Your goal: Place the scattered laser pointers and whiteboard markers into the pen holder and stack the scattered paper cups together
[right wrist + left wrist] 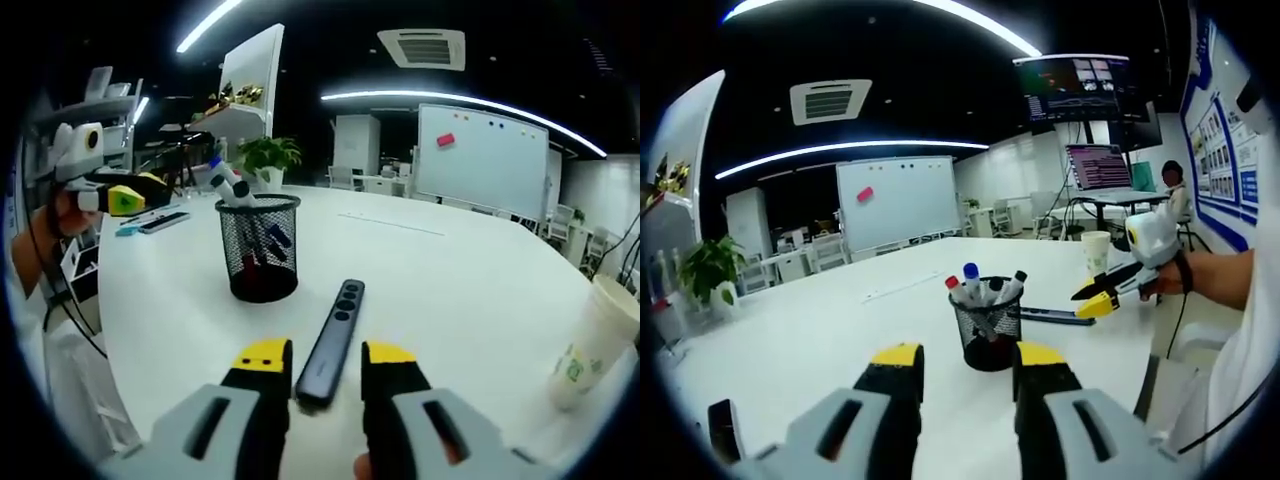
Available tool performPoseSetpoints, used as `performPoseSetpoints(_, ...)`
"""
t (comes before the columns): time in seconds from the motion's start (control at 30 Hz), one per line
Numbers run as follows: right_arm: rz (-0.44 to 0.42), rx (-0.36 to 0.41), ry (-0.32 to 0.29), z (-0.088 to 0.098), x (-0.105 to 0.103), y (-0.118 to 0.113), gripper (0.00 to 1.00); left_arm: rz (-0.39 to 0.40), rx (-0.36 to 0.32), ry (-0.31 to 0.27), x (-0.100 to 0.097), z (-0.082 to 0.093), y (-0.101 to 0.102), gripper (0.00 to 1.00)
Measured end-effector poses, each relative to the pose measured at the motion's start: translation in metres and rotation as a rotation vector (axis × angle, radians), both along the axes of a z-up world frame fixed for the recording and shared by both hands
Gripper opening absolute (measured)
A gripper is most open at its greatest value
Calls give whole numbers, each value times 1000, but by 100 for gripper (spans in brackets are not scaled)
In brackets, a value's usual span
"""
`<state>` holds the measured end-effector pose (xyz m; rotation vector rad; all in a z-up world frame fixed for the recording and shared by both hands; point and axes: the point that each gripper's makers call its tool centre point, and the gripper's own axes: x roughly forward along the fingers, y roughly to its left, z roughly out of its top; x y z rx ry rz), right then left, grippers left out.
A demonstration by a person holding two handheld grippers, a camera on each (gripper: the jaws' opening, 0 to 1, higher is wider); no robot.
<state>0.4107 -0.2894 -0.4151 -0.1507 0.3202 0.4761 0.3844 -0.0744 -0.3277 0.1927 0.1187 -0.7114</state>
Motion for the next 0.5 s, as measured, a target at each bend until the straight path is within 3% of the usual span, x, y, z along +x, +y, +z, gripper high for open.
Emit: performPoseSetpoints(0.5,25,20,24,-5,-1,9,30,13,2,8,-1,-2,3,37)
